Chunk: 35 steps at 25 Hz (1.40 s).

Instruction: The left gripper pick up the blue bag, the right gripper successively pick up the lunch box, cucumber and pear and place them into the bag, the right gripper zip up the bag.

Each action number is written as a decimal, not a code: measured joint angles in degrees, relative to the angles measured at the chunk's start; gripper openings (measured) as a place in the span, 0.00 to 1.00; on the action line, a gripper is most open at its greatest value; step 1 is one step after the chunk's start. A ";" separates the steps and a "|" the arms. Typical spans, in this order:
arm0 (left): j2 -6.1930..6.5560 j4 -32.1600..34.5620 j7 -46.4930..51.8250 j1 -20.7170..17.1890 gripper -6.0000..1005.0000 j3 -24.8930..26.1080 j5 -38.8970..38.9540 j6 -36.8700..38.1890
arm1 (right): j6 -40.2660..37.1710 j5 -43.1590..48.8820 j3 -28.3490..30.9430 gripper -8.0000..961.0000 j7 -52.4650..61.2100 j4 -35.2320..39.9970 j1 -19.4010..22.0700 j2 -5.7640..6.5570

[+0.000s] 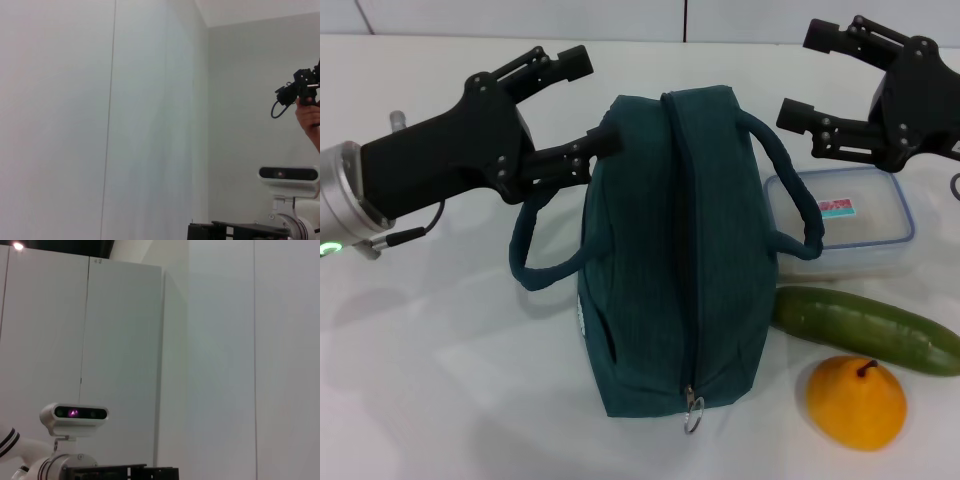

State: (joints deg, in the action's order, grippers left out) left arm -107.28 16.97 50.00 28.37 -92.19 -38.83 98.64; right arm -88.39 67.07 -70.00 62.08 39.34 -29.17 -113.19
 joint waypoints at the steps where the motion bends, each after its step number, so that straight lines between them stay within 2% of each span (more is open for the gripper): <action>1: -0.02 0.00 0.00 0.02 0.89 0.00 0.00 -0.01 | 0.00 0.00 0.04 0.89 -0.03 -0.08 0.00 -0.03; 20: 0.09 0.20 0.56 -0.27 0.88 0.01 -0.42 0.28 | -0.02 -0.23 0.04 0.89 -0.20 0.04 0.62 -0.45; 22: 0.60 1.38 3.10 -0.34 0.88 0.01 -0.50 0.28 | -0.06 -0.41 0.12 0.89 -0.21 0.30 0.65 -0.45; 25: 3.22 5.50 12.83 -0.47 0.88 0.73 -2.56 -0.76 | -0.16 -0.42 0.64 0.89 -0.02 1.17 0.81 -0.48; 27: 5.00 8.62 21.01 -0.49 0.88 3.03 -6.34 -2.25 | -0.14 -0.36 0.82 0.89 0.25 1.48 0.82 -0.34; 29: 5.44 11.92 28.25 -0.62 0.88 7.23 -13.04 -3.51 | 0.04 -0.42 1.17 0.89 0.36 1.50 0.79 -0.17; 31: 4.61 15.53 33.73 -1.20 0.88 12.31 -21.42 -3.96 | 0.19 -0.40 2.06 0.89 0.27 1.50 0.84 -0.37; 33: 2.65 19.52 37.94 -2.19 0.88 17.80 -29.57 -4.02 | 0.25 -0.29 2.83 0.89 0.12 1.48 0.84 -0.61; 35: -0.87 24.63 41.93 -3.55 0.88 25.21 -38.99 -4.08 | 0.25 -0.28 3.06 0.89 0.09 1.48 0.74 -0.65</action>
State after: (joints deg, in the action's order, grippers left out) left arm -108.15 41.59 91.93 24.83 -66.99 -77.82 94.56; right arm -88.14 66.79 -66.93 62.17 40.82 -28.44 -113.84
